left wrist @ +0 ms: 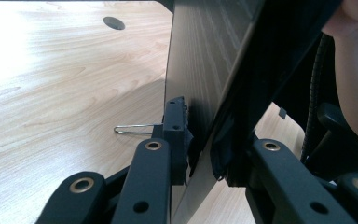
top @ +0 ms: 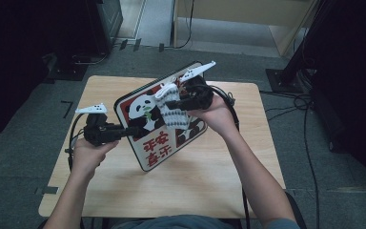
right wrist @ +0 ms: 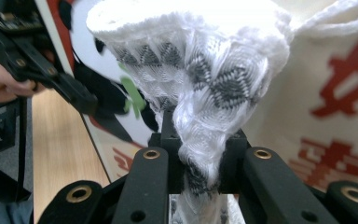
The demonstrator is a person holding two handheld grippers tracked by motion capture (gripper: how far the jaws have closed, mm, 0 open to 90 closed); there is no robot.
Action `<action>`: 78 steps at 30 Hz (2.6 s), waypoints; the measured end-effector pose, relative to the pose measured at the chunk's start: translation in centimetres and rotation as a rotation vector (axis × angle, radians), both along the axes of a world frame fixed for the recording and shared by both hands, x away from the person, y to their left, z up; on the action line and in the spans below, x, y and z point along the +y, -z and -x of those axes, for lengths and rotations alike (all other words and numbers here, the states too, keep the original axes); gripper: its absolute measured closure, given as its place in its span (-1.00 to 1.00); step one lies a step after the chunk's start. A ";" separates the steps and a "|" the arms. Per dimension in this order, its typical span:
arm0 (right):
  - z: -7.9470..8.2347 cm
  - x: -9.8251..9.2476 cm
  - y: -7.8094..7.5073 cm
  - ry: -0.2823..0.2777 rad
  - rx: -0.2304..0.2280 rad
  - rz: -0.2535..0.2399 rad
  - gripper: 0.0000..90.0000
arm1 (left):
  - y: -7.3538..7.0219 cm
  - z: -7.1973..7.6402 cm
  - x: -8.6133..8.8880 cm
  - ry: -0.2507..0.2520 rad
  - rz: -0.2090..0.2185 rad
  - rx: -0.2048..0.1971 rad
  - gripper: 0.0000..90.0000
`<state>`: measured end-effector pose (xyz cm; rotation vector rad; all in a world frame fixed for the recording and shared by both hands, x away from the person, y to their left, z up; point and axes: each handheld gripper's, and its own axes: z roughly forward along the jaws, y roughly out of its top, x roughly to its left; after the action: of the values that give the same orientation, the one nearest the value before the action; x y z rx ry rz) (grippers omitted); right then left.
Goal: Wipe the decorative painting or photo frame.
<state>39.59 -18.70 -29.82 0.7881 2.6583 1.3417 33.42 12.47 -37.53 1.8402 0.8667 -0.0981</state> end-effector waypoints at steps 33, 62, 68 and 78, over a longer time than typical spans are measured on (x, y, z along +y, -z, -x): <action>-0.4 1.4 0.2 -0.024 -0.043 0.005 0.72 | 0.0 0.2 0.0 0.004 -0.006 -0.017 0.70; 0.3 1.5 2.5 -0.018 0.009 0.043 0.71 | 0.0 0.1 -0.1 0.015 -0.007 -0.020 0.70; 0.4 1.5 3.2 -0.021 0.017 0.053 0.71 | 0.0 0.0 0.0 0.018 -0.007 -0.019 0.70; 0.6 1.4 4.1 -0.018 0.035 0.065 0.71 | 0.0 0.0 -0.1 0.021 -0.006 -0.019 0.69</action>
<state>38.95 -17.30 -33.97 0.7895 2.7271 1.2492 33.40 12.41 -37.50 1.8532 0.8357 -0.0905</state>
